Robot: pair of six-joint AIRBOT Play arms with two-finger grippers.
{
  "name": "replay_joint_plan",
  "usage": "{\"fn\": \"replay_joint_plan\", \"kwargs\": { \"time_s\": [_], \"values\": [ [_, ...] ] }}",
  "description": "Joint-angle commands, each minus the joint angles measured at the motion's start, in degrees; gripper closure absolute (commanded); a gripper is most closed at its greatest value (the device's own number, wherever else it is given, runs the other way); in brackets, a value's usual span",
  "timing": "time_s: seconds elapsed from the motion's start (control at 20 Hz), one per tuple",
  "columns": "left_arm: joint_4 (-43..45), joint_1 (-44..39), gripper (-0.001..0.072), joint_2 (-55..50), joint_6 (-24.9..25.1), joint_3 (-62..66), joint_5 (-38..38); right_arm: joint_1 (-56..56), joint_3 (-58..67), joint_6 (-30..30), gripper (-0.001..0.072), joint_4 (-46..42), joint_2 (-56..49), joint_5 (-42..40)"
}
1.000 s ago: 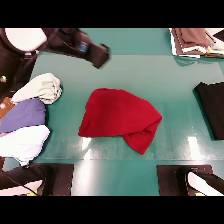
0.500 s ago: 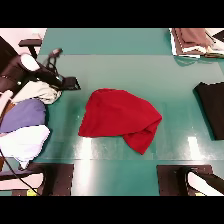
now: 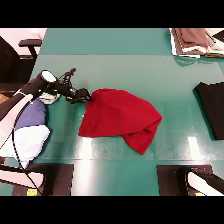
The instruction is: Fold the shirts.
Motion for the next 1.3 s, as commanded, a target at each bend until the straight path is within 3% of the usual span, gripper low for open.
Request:
{"fn": "replay_joint_plan", "kwargs": {
  "time_s": [0.0, 0.05, 0.1, 0.15, 0.2, 0.45, 0.6, 0.65, 0.7, 0.75, 0.9, 1.0, 1.1, 1.25],
  "values": [
    [-1.5, -1.6, 0.0295, -0.8, 0.2, -0.2, 1.2, 0.0, 0.0, 0.0, 0.0695, 0.0, 0.0, 0.3],
    [-1.6, -1.6, 0.0424, -0.8, 0.1, -0.2, 1.3, 0.0, 0.0, 0.0, 0.0695, 0.0, 0.0, 0.5],
    [-1.6, -1.6, 0.0490, -0.8, 0.1, -0.1, 1.6, 0.0, -0.1, 0.0, 0.0695, -0.2, 0.0, 0.9],
    [-1.4, -1.6, 0.0631, -0.6, 0.2, 0.3, 1.6, 0.0, -0.5, 0.0, 0.0695, -0.6, 0.0, 1.4],
    [-1.1, -1.5, 0.0685, -0.6, 0.4, 1.7, 0.9, -0.2, -1.8, 0.0, 0.0695, -1.1, 0.0, 1.8],
    [5.6, -1.4, 0.0685, 3.1, 0.3, 13.6, -2.4, -6.6, -20.7, 1.8, 0.0694, -1.9, 0.5, 6.5],
    [8.5, -1.4, 0.0685, 4.7, 0.3, 19.0, -4.3, -10.1, -39.5, 1.7, 0.0694, -1.9, 1.7, 2.2],
    [8.5, -1.4, 0.0685, 4.8, 0.3, 20.0, -4.4, -10.2, -45.8, 1.7, 0.0640, -1.8, 2.1, -0.1],
    [8.5, -1.4, 0.0685, 4.8, 0.3, 20.5, -4.3, -9.5, -52.2, 1.7, 0.0348, -1.4, 2.0, -1.9],
    [8.5, -1.4, 0.0686, 4.8, 0.2, 20.5, -4.2, -8.0, -57.6, 1.7, 0.0234, -1.3, 1.4, -3.5],
    [8.5, -1.4, 0.0686, 4.8, 0.1, 20.5, -4.3, 2.4, -69.3, 1.7, 0.0235, 0.6, -1.4, -12.4],
    [8.5, -1.4, 0.0686, 4.8, 0.1, 20.5, -4.4, 10.2, -72.1, 1.5, 0.0236, 6.9, -4.0, -20.3],
    [8.5, -1.4, 0.0685, 4.8, 0.1, 20.5, -4.9, 16.4, -71.1, 1.4, 0.0236, 10.0, -7.2, -25.7],
    [8.5, -1.4, 0.0685, 4.8, 0.1, 20.5, -5.4, 21.8, -66.4, 1.5, 0.0302, 10.2, -12.6, -28.4]
  ]
}}
